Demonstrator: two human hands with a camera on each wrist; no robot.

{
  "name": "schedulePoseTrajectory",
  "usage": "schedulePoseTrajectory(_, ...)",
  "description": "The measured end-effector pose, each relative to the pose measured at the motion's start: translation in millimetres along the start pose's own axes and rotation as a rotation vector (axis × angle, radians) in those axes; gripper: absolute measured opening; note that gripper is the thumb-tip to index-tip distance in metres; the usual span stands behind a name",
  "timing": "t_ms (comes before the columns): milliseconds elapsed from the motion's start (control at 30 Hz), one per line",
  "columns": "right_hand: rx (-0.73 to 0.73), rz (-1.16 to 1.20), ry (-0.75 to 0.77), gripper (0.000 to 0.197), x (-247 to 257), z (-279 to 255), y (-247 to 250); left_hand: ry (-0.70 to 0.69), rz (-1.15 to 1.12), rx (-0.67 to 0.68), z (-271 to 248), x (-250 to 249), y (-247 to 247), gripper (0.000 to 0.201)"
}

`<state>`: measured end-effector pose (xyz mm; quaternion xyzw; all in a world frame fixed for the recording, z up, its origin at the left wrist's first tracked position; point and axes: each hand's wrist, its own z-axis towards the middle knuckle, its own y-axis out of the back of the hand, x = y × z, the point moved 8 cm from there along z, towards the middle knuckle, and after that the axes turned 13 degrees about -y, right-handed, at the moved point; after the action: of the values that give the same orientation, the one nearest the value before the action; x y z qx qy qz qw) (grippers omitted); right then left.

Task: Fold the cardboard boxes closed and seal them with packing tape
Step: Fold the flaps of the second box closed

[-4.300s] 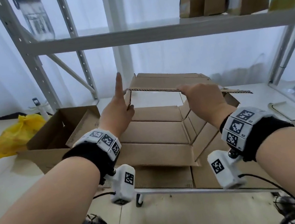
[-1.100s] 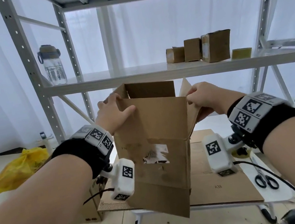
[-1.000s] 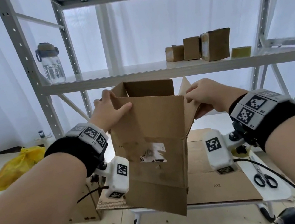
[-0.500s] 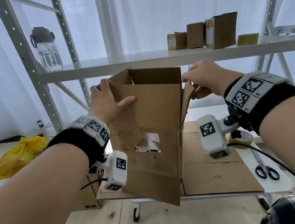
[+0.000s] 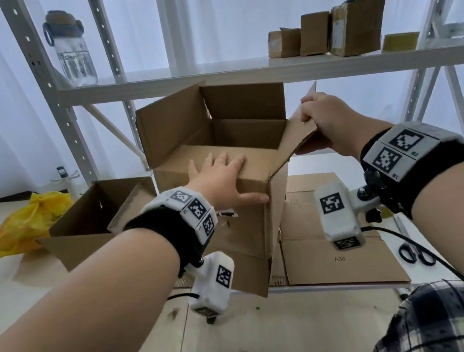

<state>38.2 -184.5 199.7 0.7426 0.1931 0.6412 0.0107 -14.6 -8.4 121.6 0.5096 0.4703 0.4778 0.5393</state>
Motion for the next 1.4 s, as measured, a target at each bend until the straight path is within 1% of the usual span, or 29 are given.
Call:
schedulePoseTrajectory(67,0.001,0.062,0.016,0.04,-8,0,2,-0.035,0.032,-0.076,1,-2,-1,0.095)
schedulePoseTrajectory(100,0.001,0.081,0.025,0.042,-11,0,3,-0.053,0.024,-0.081,2,-3,0,0.089)
schedulePoseTrajectory(167,0.001,0.096,0.041,0.043,-16,1,5,-0.063,-0.023,-0.031,2,-3,1,0.083)
schedulePoseTrajectory(233,-0.007,0.124,0.054,0.042,-18,2,8,-0.059,-0.06,0.01,2,-3,4,0.083)
schedulePoseTrajectory(300,-0.02,0.128,0.063,0.042,-17,3,12,-0.074,-0.071,-0.011,1,-11,7,0.09)
schedulePoseTrajectory(400,-0.039,0.122,0.05,0.042,-19,4,10,-0.153,-0.163,-0.144,-1,-41,9,0.092)
schedulePoseTrajectory(467,-0.062,0.136,0.065,0.04,-20,-1,6,-0.174,-0.171,-0.238,0,-53,10,0.079)
schedulePoseTrajectory(533,-0.103,0.142,0.092,0.034,-20,-5,5,-0.163,-0.141,-0.334,-1,-52,16,0.059)
schedulePoseTrajectory(567,-0.125,0.145,0.105,0.029,-20,-8,6,-0.159,-0.12,-0.367,-3,-49,18,0.053)
schedulePoseTrajectory(633,-0.17,0.094,0.127,0.014,-19,-10,9,-0.169,-0.068,-0.412,-6,-46,20,0.049)
schedulePoseTrajectory(667,-0.198,0.026,0.138,0.013,-18,-9,10,-0.182,-0.042,-0.434,-7,-46,21,0.05)
schedulePoseTrajectory(733,-0.24,-0.113,0.161,0.016,-15,-6,13,-0.233,-0.011,-0.487,-11,-44,25,0.05)
schedulePoseTrajectory(800,-0.308,-0.189,0.162,0.017,-14,1,26,-0.31,-0.028,-0.525,-16,-43,33,0.05)
schedulePoseTrajectory(933,-0.41,-0.106,0.049,0.031,-24,11,61,-0.475,-0.116,-0.608,-28,-42,54,0.041)
schedulePoseTrajectory(967,-0.402,-0.062,0.02,0.03,-29,14,66,-0.494,-0.159,-0.603,-28,-38,54,0.039)
schedulePoseTrajectory(1000,-0.378,-0.004,-0.003,0.028,-33,18,68,-0.487,-0.208,-0.569,-26,-33,50,0.038)
schedulePoseTrajectory(1067,-0.312,0.093,-0.026,0.027,-39,23,62,-0.428,-0.263,-0.472,-18,-15,35,0.035)
schedulePoseTrajectory(1100,-0.304,0.094,-0.022,0.029,-41,24,56,-0.389,-0.251,-0.429,-15,-5,29,0.034)
schedulePoseTrajectory(1167,-0.326,0.028,0.006,0.035,-40,24,41,-0.307,-0.225,-0.361,-12,14,21,0.034)
schedulePoseTrajectory(1267,-0.383,-0.078,0.066,0.037,-35,22,29,-0.258,-0.246,-0.204,-16,20,22,0.035)
schedulePoseTrajectory(1300,-0.418,-0.14,0.069,0.039,-34,21,31,-0.224,-0.26,-0.175,-19,21,26,0.038)
schedulePoseTrajectory(1333,-0.467,-0.222,0.052,0.044,-33,21,36,-0.19,-0.295,-0.191,-21,22,32,0.04)
schedulePoseTrajectory(1400,-0.579,-0.398,0.017,0.059,-29,18,51,-0.11,-0.43,-0.282,-26,26,46,0.039)
